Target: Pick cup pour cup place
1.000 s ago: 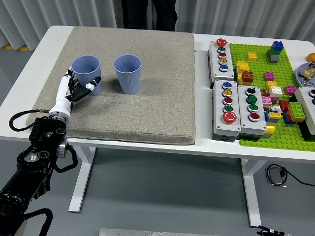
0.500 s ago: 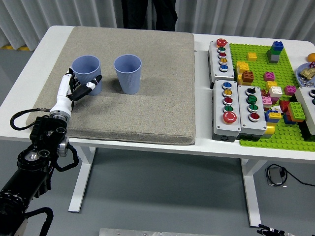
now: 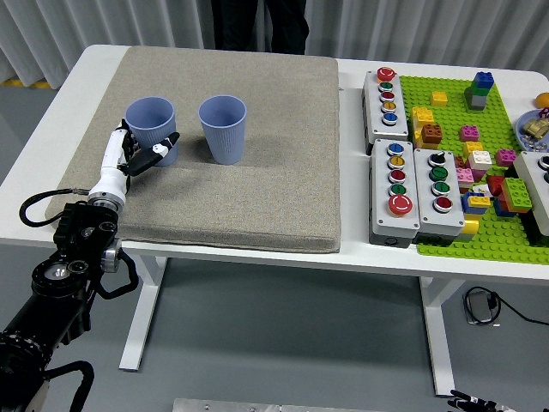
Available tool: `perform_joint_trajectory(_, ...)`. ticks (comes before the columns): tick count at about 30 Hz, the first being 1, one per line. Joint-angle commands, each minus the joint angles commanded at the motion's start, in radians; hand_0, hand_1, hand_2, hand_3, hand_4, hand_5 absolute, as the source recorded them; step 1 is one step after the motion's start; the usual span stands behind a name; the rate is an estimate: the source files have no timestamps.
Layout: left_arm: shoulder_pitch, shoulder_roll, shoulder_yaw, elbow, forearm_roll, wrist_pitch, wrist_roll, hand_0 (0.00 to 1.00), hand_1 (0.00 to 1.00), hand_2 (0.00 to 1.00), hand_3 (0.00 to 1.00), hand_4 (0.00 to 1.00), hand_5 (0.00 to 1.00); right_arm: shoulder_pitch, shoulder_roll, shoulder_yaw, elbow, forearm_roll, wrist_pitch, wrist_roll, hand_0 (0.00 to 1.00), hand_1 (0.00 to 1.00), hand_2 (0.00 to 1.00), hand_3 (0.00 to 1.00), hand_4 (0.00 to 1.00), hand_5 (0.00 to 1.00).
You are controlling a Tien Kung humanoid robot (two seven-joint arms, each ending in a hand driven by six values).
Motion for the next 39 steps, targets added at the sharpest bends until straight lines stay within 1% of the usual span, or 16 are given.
perform_joint_trajectory(9, -0.007, 0.001, 0.003, 0.004, -0.001, 0.004, 0.001, 0.771, 0.780, 0.938, 0.998, 0.885, 0.327, 0.002, -0.001, 0.000, 0.000, -0.001, 0.000, 0.000, 0.661, 0.649, 0.664, 0.633, 0.488, 0.131)
perform_joint_trajectory(12, -0.007, 0.001, 0.005, 0.003, 0.001, 0.012, 0.001, 0.771, 0.780, 0.938, 0.998, 0.885, 0.327, 0.000, 0.000, 0.000, 0.000, -0.001, 0.000, 0.000, 0.661, 0.649, 0.664, 0.633, 0.488, 0.131)
perform_joint_trajectory(13, -0.007, 0.001, 0.005, 0.003, 0.002, 0.014, 0.001, 0.749, 0.756, 0.922, 0.994, 0.879, 0.323, 0.000, 0.000, 0.001, 0.000, -0.002, 0.000, -0.001, 0.661, 0.648, 0.663, 0.633, 0.488, 0.131)
perform_joint_trajectory(18, -0.004, -0.001, 0.005, 0.003, 0.006, 0.026, 0.002, 0.749, 0.756, 0.922, 0.994, 0.879, 0.323, -0.003, 0.000, 0.001, 0.000, -0.005, 0.000, -0.001, 0.661, 0.648, 0.663, 0.633, 0.488, 0.131)
perform_joint_trajectory(19, -0.003, -0.001, 0.005, 0.003, 0.007, 0.029, 0.002, 0.679, 0.670, 0.828, 0.971, 0.854, 0.297, -0.004, -0.001, 0.002, 0.000, -0.007, 0.001, -0.002, 0.661, 0.648, 0.663, 0.632, 0.488, 0.131)
perform_joint_trajectory(24, -0.003, -0.002, 0.005, 0.003, 0.011, 0.040, 0.003, 0.679, 0.670, 0.828, 0.971, 0.854, 0.297, -0.004, -0.001, 0.001, 0.000, -0.006, 0.001, -0.002, 0.661, 0.648, 0.663, 0.632, 0.488, 0.131)
perform_joint_trajectory(25, -0.002, -0.002, 0.005, 0.004, 0.011, 0.044, 0.003, 0.660, 0.628, 0.753, 0.947, 0.811, 0.262, -0.004, -0.001, 0.001, 0.000, -0.006, 0.001, -0.002, 0.662, 0.648, 0.664, 0.632, 0.488, 0.131)
perform_joint_trajectory(36, -0.005, -0.003, 0.004, -0.001, 0.011, 0.053, 0.003, 0.653, 0.618, 0.736, 0.933, 0.806, 0.254, -0.003, -0.002, 0.001, 0.000, -0.005, 0.001, -0.001, 0.662, 0.649, 0.663, 0.632, 0.488, 0.131)
perform_joint_trajectory(37, -0.005, -0.003, 0.004, -0.001, 0.010, 0.054, 0.002, 0.613, 0.573, 0.675, 0.911, 0.784, 0.219, -0.002, -0.002, 0.001, 0.000, -0.005, 0.001, -0.001, 0.662, 0.649, 0.663, 0.632, 0.489, 0.131)
perform_joint_trajectory(39, -0.005, -0.003, 0.005, -0.002, 0.010, 0.057, 0.001, 0.613, 0.573, 0.675, 0.911, 0.784, 0.219, -0.002, -0.002, 0.000, 0.000, -0.004, 0.001, -0.001, 0.662, 0.649, 0.663, 0.632, 0.489, 0.131)
